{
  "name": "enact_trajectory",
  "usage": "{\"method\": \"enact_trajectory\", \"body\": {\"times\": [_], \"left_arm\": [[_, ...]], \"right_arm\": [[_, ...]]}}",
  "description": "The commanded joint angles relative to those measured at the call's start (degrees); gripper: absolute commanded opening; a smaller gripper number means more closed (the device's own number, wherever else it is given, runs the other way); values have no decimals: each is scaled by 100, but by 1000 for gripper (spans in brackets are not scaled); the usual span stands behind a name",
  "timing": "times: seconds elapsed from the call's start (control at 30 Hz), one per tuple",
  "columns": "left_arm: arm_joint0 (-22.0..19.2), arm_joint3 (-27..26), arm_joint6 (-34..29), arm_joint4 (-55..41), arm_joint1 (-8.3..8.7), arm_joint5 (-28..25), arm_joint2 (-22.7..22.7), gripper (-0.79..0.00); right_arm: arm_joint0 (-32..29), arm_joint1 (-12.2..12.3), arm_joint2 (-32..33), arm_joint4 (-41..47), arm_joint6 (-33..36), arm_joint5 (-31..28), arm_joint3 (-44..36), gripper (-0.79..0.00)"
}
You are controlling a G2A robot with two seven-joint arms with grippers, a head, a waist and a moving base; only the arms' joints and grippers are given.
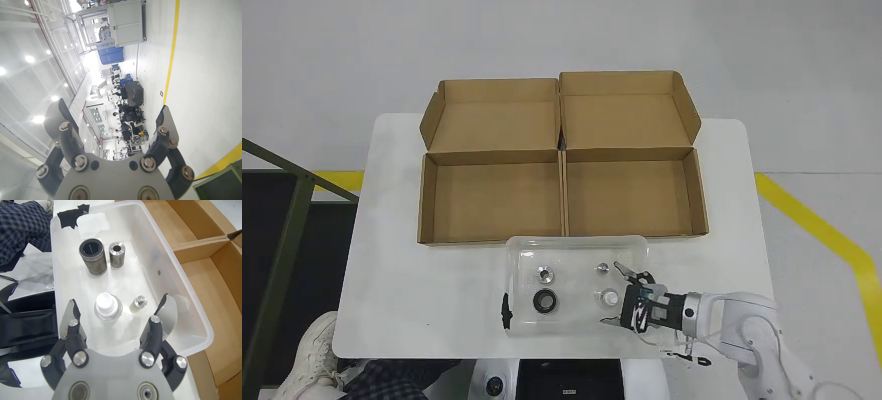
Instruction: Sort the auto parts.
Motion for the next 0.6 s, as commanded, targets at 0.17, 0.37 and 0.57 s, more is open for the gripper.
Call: {"method": "enact_trajectory", "body": {"times": [0.17,0.37,0.57], "left_arm": [[0,0,0,0,0,0,0,0],[0,0,0,0,0,0,0,0],[0,0,0,0,0,0,0,0]], "right_arm": [[46,44,-88,-96,-17,31,77,-148],[93,75,-172,-133,-34,78,150,-323],[141,108,-237,-151,-35,96,187,-428]]}}
